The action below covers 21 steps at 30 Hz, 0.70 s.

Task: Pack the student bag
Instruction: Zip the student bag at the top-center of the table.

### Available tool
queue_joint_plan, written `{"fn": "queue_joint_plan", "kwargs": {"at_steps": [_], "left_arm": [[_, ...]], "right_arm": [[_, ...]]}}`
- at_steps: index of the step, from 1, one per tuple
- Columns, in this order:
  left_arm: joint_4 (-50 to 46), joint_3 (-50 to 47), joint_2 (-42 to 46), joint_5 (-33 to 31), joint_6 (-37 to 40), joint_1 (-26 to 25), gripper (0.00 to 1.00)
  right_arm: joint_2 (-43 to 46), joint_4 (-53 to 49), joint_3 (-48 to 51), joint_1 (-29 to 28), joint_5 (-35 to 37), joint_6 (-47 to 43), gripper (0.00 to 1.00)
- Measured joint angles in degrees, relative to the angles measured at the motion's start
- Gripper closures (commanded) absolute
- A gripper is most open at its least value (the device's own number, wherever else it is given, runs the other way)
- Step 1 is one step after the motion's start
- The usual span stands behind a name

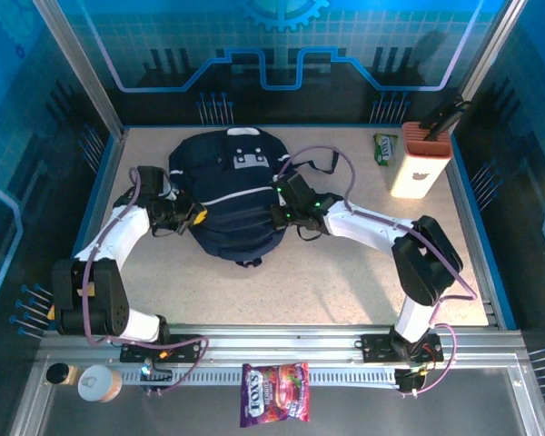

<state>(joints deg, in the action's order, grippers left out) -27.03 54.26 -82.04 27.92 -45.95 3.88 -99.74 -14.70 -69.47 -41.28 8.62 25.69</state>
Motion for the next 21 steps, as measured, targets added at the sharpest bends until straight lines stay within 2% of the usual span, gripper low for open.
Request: {"fn": "queue_joint_plan", "kwargs": {"at_steps": [13, 21], "left_arm": [[-6.4, 12.4, -10.3, 1.1, 10.0, -1.5, 1.00], [-13.8, 18.7, -13.9, 0.6, 21.0, -1.6, 1.00]], "right_arm": [[6.4, 2.7, 9.6, -2.2, -1.6, -2.4, 1.00], [7.4, 0.0, 8.5, 4.7, -5.9, -14.8, 0.95]]}}
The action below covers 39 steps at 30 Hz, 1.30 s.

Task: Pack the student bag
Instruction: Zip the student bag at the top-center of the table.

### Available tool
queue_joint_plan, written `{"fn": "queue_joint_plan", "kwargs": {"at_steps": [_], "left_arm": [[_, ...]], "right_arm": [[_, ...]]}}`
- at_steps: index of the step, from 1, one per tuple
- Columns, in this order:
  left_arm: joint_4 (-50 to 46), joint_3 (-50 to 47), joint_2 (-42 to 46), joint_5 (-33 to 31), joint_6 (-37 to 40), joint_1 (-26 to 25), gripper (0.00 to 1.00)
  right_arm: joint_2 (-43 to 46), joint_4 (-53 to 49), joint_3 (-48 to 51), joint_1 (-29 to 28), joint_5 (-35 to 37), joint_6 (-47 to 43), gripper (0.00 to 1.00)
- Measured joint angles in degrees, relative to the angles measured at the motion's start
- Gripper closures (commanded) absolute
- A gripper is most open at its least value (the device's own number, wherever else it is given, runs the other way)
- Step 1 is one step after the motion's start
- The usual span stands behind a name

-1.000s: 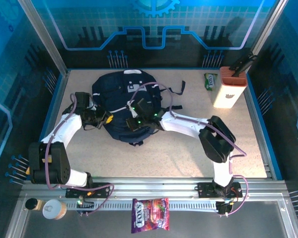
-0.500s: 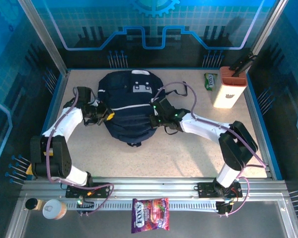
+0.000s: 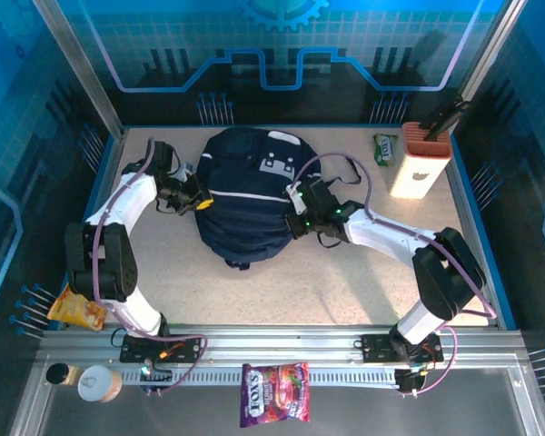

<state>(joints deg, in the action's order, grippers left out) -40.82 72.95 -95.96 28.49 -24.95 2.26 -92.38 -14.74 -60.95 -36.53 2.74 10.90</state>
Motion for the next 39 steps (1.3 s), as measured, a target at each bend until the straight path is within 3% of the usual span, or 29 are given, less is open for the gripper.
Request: {"fn": "queue_joint_plan", "kwargs": {"at_steps": [6, 13, 15, 19, 27, 30, 33, 37, 39], "left_arm": [[-0.9, 0.3, 0.0, -1.8, 6.4, 0.0, 1.00], [-0.9, 0.3, 0.0, -1.9, 10.4, 0.0, 1.00], [-0.9, 0.3, 0.0, -1.8, 10.8, 0.0, 1.00], [-0.7, 0.3, 0.0, -1.5, 11.6, -0.4, 1.00], [0.1, 0.3, 0.0, -1.2, 12.1, -4.7, 1.00], [0.2, 0.3, -0.2, -0.5, 13.1, -7.0, 1.00], [0.8, 0.3, -0.5, 0.8, 13.5, -8.6, 1.00], [1.6, 0.3, -0.7, 2.3, 13.6, -8.9, 1.00], [1.9, 0.3, -0.7, 2.9, 13.5, -9.0, 0.88]], "right_arm": [[-4.5, -5.3, -6.7, 1.4, 1.7, -7.4, 0.90], [-8.6, -8.2, -12.8, 4.7, 2.8, -6.9, 0.82], [-8.8, -8.5, -13.7, 5.3, 2.6, -5.6, 0.84], [-9.2, -8.5, -14.6, 6.5, -0.2, -2.1, 0.99], [-5.9, -5.4, -8.9, 10.1, -2.9, 3.2, 0.99], [-1.3, -4.9, -4.0, 11.3, -2.6, 4.2, 0.95], [3.1, -5.5, -0.1, 12.2, -1.8, 4.2, 0.84], [4.2, -7.3, 0.3, 13.5, -0.2, 4.5, 0.76], [4.2, -7.9, 0.0, 13.7, 0.6, 4.9, 0.67]]}}
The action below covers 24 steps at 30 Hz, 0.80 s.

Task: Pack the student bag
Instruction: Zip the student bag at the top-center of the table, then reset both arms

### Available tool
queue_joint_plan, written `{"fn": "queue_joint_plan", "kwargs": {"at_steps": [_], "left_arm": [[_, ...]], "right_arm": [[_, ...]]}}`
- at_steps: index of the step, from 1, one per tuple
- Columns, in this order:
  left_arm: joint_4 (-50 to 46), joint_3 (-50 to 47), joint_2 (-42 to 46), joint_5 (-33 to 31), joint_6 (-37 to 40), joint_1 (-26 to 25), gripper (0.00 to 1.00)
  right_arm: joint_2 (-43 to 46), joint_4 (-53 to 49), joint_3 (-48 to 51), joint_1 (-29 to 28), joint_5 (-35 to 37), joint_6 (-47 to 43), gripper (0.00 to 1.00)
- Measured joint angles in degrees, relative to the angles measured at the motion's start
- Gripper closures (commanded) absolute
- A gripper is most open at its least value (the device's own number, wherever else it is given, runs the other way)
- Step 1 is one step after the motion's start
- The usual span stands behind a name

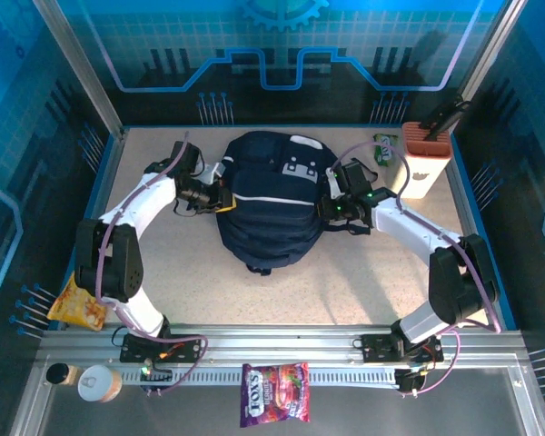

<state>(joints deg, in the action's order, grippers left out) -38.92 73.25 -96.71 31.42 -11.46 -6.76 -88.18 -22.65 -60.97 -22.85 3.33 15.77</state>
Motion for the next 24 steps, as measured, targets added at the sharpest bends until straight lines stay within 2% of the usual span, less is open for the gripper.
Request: {"fn": "queue_joint_plan", "kwargs": {"at_steps": [2, 4, 6, 10, 12, 13, 19, 24], "left_arm": [[0.5, 0.0, 0.0, 0.0, -0.3, 0.0, 0.75], [0.9, 0.0, 0.2, -0.3, -0.7, 0.1, 0.56], [2.1, 0.0, 1.2, -0.9, -1.5, 0.3, 0.47], [5.2, -0.7, 7.3, -6.4, -3.9, 0.3, 0.18], [7.6, -2.4, 12.3, -11.5, -5.0, 0.4, 0.05], [9.1, -3.8, 15.0, -14.7, -5.4, 0.6, 0.01], [22.4, -19.8, 29.4, -34.8, -8.2, 3.6, 0.01], [35.7, -34.1, 32.4, -46.1, -7.5, 5.7, 0.01]], "right_arm": [[0.1, -0.5, -0.8, 0.4, 1.5, 0.2, 0.52], [1.4, -0.5, -1.1, 1.5, 3.1, 0.7, 0.38], [3.9, -0.5, -1.1, 2.7, 3.9, 1.4, 0.26], [13.2, 1.0, 0.3, 3.4, 5.7, 2.0, 0.02], [18.4, 3.0, 2.5, 3.4, 7.8, 2.0, 0.00], [21.0, 4.4, 4.3, 3.5, 9.1, 1.9, 0.00], [30.1, 13.6, 18.2, 5.0, 19.1, 1.4, 0.00], [30.4, 24.5, 30.8, 8.3, 25.9, -0.1, 0.00]]}}
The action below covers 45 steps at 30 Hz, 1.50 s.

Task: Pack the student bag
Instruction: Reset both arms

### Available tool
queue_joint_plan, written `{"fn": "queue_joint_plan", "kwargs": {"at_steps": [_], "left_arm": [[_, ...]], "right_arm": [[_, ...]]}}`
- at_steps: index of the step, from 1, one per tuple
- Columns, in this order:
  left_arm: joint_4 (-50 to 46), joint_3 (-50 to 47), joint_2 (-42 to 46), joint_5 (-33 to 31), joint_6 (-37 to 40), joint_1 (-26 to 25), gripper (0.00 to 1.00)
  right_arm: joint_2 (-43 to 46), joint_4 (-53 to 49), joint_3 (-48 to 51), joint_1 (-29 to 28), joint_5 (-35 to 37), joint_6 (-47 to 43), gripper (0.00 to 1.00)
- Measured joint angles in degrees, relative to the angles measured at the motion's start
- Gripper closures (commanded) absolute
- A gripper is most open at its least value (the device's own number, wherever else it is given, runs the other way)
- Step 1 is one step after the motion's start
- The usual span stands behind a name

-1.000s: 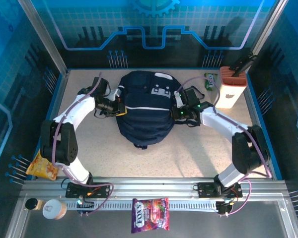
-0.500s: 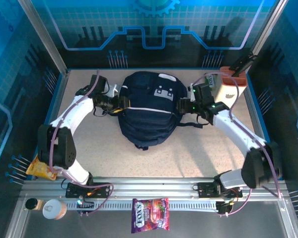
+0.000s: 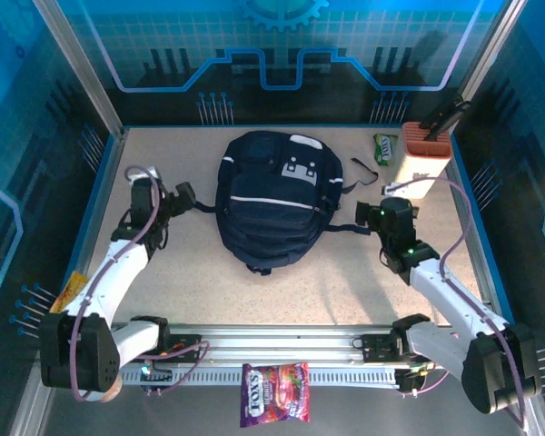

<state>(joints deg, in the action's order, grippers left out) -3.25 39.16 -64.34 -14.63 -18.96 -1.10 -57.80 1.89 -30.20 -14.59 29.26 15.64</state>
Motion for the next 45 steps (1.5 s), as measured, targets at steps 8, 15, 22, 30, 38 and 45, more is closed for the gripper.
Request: {"fn": "queue_joint_plan", "kwargs": {"at_steps": [8, 15, 22, 30, 38, 45], "left_arm": [[22.3, -14.2, -4.7, -7.6, 4.2, 1.3, 0.01], [38.3, -16.4, -14.8, -3.7, 9.0, 2.3, 0.01], [47.8, -17.5, -19.4, 4.0, 12.9, 2.4, 0.01], [54.8, -18.6, -24.1, 7.5, 14.6, 2.4, 0.01], [56.3, -18.6, -24.1, 7.1, 15.0, 2.0, 0.01], [55.8, -18.4, -24.1, 8.3, 16.9, 1.3, 0.01]], "right_arm": [[-11.4, 17.8, 7.4, 6.0, 5.8, -3.0, 0.00], [-18.9, 34.2, 10.3, 6.1, -1.0, -9.2, 0.00], [-26.5, 47.0, 10.6, 6.1, -8.5, -14.0, 0.00], [-30.7, 51.8, 10.8, 6.2, -12.9, -16.0, 0.00], [-30.7, 51.2, 9.6, 8.0, -13.5, -15.5, 0.00], [-30.7, 51.1, 9.6, 8.2, -13.9, -15.3, 0.00]]}}
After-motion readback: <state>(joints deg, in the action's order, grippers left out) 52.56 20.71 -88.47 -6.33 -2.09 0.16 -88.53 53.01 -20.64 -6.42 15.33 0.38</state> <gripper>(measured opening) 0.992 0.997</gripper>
